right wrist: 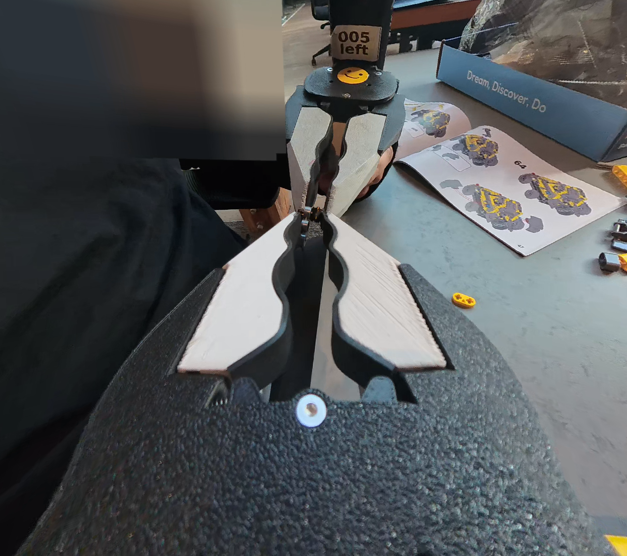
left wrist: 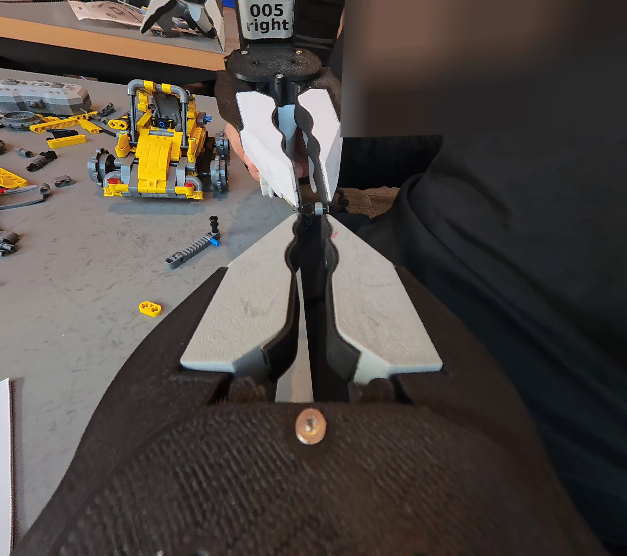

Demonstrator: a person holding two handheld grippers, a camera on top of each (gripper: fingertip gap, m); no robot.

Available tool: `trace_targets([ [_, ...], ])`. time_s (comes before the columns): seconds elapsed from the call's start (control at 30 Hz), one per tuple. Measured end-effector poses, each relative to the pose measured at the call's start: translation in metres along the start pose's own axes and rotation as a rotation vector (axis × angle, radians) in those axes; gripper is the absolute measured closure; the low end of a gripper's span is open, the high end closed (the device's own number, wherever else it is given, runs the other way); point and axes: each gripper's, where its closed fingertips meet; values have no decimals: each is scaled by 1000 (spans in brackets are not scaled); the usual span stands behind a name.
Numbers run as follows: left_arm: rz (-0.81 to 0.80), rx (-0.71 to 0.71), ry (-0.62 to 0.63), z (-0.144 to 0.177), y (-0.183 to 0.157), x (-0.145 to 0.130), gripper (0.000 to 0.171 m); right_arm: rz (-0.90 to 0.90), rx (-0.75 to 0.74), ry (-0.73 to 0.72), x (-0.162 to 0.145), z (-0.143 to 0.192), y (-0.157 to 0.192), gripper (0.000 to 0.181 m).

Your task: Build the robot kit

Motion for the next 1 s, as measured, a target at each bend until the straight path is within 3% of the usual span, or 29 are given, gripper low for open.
trace_targets([
  [0.43, -8, 19, 32, -2, 2, -4, 164, 43, -34, 72, -5, -1, -2, 170],
  [0.7, -96, 12, 59, -4, -8, -7, 170, 154, -21, 135, -8, -3, 11, 171],
  [1.0, -52, -3, 55, -5, -5, -7, 164, 170, -86, 143, -8, 0, 3, 171],
])
Point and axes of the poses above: each gripper's, where its closed fingertips meet, z back along the fingers, x out of its top, y = z × x across the jaws, and after that the axes turned 3 degrees about -z, right-handed
